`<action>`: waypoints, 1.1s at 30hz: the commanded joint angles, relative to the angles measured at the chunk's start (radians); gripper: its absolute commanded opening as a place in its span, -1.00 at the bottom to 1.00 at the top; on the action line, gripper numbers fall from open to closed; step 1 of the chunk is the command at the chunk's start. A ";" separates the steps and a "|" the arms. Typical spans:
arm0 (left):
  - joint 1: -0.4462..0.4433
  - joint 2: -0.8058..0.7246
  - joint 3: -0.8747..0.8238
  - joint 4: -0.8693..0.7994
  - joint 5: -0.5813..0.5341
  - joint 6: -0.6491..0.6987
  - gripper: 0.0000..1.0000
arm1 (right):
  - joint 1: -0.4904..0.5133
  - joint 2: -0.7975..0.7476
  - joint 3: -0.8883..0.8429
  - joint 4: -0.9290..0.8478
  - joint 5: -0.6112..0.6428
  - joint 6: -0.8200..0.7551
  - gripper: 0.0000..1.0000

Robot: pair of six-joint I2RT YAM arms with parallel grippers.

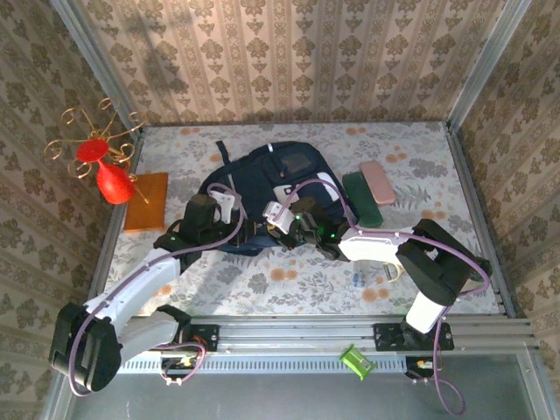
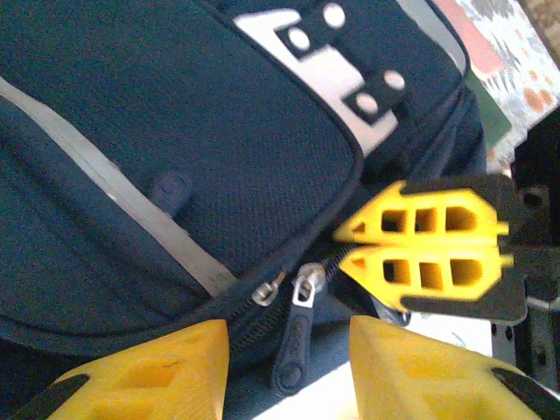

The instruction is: Pack the student bag

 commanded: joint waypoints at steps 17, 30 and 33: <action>-0.025 0.131 0.038 -0.060 0.027 0.000 -0.13 | 0.007 -0.010 0.004 0.051 0.039 0.045 -1.00; -0.043 0.208 0.070 -0.066 0.012 -0.003 -0.10 | 0.017 0.008 0.016 0.054 0.037 0.048 -1.00; -0.045 0.234 0.081 -0.057 -0.005 0.003 -0.12 | 0.018 0.010 0.015 0.057 0.037 0.051 -1.00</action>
